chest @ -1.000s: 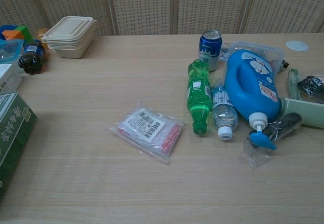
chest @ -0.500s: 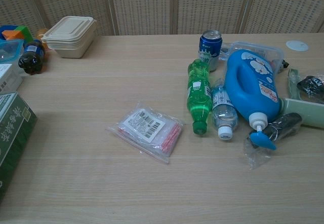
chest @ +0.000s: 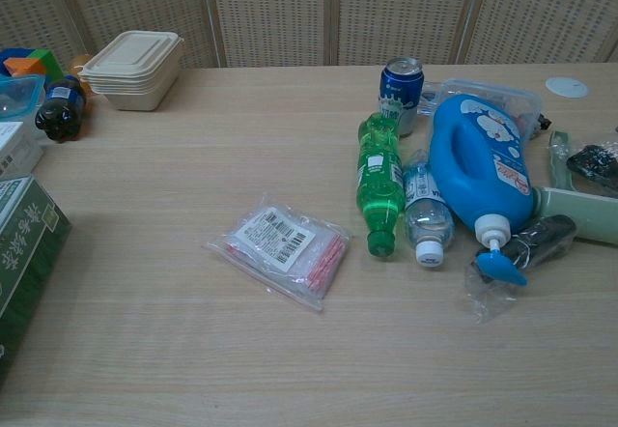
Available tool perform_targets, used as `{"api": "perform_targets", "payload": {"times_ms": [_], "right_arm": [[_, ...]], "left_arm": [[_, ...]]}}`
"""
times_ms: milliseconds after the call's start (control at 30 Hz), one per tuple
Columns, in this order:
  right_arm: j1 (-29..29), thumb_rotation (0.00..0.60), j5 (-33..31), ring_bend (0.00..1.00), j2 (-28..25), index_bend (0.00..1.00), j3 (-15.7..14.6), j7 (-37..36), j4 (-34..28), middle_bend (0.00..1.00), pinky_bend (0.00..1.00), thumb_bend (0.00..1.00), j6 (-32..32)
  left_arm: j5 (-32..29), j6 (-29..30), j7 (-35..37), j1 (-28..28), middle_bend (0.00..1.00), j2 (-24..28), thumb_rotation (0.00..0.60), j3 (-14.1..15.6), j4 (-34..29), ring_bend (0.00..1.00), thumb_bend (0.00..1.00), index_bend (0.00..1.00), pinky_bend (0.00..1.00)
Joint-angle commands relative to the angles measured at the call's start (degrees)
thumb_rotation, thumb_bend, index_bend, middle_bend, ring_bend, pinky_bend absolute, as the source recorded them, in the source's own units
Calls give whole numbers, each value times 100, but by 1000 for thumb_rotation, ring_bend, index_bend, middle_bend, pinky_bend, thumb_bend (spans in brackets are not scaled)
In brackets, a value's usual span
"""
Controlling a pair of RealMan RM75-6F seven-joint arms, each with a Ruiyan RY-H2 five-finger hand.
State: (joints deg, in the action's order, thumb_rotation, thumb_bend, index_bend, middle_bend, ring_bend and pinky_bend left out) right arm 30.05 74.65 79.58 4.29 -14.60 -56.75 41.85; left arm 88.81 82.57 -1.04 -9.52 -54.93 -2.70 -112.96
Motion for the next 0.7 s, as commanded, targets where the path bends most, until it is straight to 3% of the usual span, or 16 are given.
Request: {"api": "perform_targets", "payload": {"times_ms": [33,267,333,500,567,633,700], "right_arm": [[27,263,-50,0,169,0,-4,19,198,0,0,233,-94],[31,271,-78,0,480,0,24,31,596,0,0,268,-91],[16,331,-85,0,564,0,54,30,689,0,0,299,-17],[-4,551,-105,0,778,17,120,19,959,0,0,403,98],[-7,593,-108,8,849,85,145,-44,1043,0,9,427,113],[-11,600,-93,67,906,218,166,-80,1127,34,71,458,166],[-18,600,-72,185,953,352,195,-137,1188,145,186,482,245]], "left_arm": [[5,7,8,5,0,8,600,2,-3,0,250,0,0],[13,10,71,19,0,33,600,15,-10,0,247,0,0],[14,10,83,19,0,38,600,14,-11,0,247,0,0],[38,4,109,18,0,52,600,22,-19,0,247,0,0],[40,7,129,21,0,64,600,23,-25,0,247,0,0],[39,17,139,28,0,77,600,24,-28,0,245,0,0],[45,39,151,40,0,89,600,22,-34,0,246,0,0]]}}
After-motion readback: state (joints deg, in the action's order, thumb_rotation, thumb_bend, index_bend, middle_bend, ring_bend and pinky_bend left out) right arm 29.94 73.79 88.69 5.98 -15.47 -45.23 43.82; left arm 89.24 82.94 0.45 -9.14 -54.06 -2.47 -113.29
